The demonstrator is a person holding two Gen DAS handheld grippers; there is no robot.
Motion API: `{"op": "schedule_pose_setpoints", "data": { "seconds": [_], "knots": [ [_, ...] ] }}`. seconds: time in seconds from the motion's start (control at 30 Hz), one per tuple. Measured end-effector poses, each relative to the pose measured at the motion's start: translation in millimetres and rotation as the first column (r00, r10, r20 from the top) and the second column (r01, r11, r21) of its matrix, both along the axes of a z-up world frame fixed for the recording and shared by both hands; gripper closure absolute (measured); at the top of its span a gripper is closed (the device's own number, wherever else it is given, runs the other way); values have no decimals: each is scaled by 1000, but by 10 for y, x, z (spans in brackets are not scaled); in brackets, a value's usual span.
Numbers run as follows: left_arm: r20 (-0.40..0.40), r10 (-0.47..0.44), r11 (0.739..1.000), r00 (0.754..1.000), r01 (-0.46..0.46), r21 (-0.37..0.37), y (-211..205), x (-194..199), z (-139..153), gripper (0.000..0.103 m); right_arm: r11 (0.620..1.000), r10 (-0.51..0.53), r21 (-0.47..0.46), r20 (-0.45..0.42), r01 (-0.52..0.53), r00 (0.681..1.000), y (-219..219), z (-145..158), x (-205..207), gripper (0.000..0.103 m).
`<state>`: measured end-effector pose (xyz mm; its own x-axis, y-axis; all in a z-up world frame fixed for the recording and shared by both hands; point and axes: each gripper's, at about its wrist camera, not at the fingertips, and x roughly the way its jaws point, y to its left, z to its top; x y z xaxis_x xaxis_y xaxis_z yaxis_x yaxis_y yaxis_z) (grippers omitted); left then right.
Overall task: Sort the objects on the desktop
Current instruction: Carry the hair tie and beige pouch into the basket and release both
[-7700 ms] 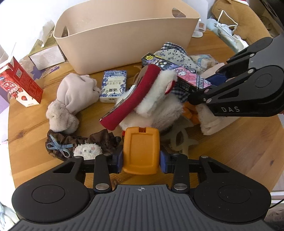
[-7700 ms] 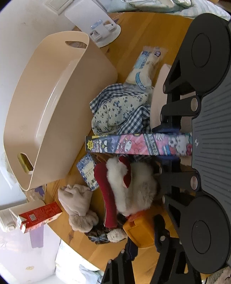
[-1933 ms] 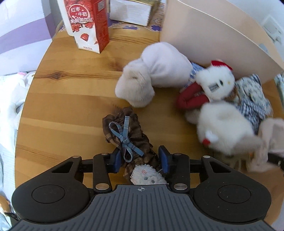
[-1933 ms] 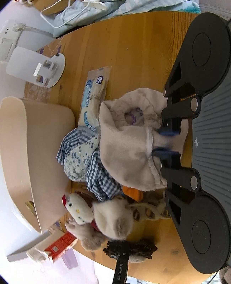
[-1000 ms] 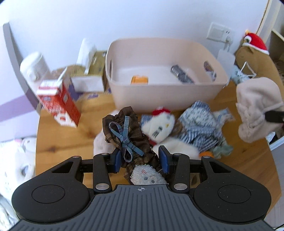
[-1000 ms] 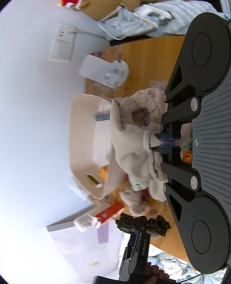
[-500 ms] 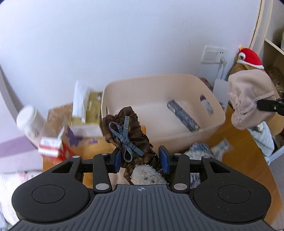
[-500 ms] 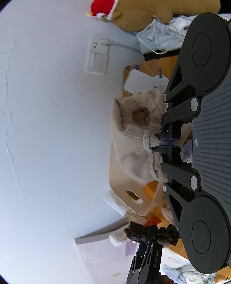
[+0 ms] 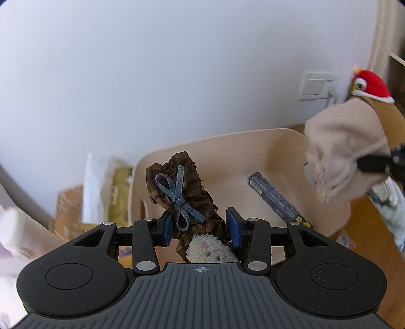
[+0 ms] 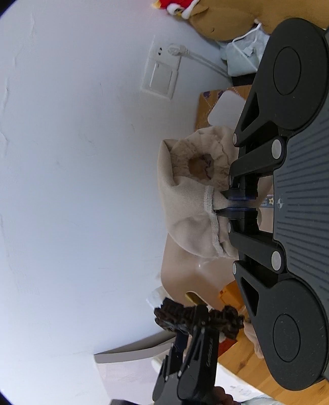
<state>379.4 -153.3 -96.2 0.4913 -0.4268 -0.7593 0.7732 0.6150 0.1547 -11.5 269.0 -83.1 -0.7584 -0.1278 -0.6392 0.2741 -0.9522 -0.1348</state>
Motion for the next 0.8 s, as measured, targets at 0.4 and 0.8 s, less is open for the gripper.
{"op": "schedule_pose_setpoints", "data": {
  "seconds": [0.4,0.8],
  "knots": [
    [-59,86,994,995,-81,80,-209,223,-395,60,983,47,172,103,-65,994,-295,-483,-318,97],
    [-7,25,994,1000,-24,104,-231,57,-408,26,989,-9,151,92,-5,996,-160,-605,-266,37]
  ]
}}
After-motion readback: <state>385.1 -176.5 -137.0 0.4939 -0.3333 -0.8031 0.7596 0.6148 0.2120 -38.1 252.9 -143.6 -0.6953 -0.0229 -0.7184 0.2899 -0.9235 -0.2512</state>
